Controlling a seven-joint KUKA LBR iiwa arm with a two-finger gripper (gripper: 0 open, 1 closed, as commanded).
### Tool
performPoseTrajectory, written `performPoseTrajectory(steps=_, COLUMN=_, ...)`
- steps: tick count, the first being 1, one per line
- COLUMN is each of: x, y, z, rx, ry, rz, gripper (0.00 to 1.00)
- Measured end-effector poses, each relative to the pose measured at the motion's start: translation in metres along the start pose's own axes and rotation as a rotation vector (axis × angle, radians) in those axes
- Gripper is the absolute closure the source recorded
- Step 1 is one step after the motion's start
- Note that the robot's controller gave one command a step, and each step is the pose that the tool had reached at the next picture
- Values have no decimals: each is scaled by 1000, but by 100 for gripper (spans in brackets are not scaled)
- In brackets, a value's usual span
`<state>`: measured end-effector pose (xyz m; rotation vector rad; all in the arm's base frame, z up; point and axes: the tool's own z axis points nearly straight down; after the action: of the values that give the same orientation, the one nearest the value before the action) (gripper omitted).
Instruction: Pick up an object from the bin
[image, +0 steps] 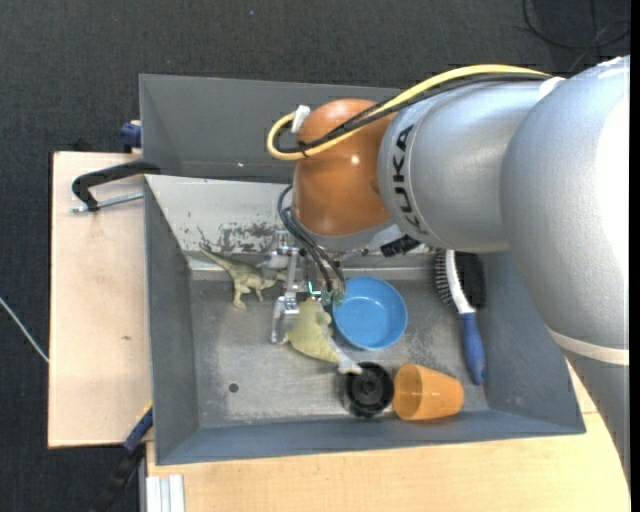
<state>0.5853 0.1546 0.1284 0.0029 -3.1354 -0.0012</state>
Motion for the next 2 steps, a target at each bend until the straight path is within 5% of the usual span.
performPoseTrajectory(steps=1, x=1, y=-64, z=57, rx=-6, ry=-11, rz=7, gripper=0)
performPoseTrajectory(steps=2, x=19, y=-106, z=26, rx=1, ry=-7, rz=66, gripper=0)
